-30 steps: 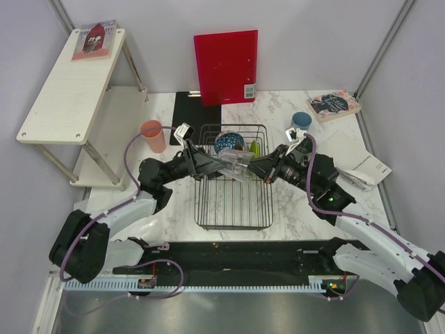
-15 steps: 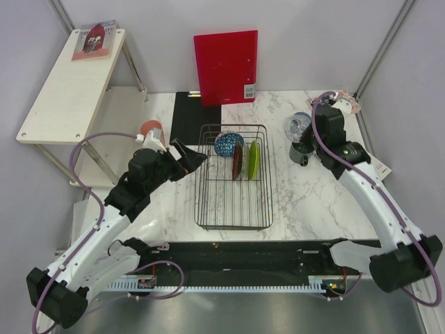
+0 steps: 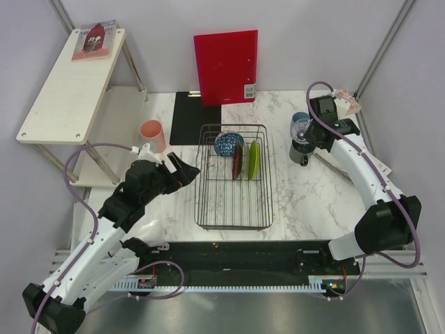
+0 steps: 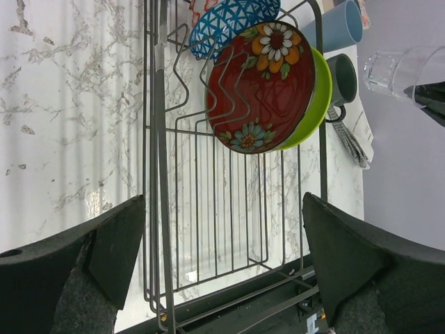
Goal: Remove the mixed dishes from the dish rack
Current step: Place the cup at the center of the board.
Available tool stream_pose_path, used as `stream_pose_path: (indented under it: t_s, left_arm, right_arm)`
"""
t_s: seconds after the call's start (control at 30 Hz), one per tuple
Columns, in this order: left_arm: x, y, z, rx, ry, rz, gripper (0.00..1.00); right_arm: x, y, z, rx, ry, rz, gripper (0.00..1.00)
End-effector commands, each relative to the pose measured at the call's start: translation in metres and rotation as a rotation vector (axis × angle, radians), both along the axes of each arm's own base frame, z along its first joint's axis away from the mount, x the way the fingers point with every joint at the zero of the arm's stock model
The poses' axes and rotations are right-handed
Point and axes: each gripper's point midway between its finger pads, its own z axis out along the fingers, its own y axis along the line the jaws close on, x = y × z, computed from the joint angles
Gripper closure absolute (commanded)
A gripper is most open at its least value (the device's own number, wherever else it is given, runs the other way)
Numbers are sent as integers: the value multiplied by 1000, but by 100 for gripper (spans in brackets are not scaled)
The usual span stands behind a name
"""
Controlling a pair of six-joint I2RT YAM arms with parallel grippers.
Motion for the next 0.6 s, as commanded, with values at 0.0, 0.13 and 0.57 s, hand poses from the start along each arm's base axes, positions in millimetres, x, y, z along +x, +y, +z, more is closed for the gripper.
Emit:
stream_pose_path:
  t_s: [0.0,0.13,0.57]
  left_arm:
    - [0,4,-4,52,-23,-12,1]
    - [-2,4,-11,62,-7,-23,1]
    - [0,-2,-26,86,46,-51,1]
  right_arm:
    - [11,-8,2,-1,-3,-45,100]
    - [18,-15,-14,5,36,-61,100]
    - [40,-16,-59,57,114,-62,95]
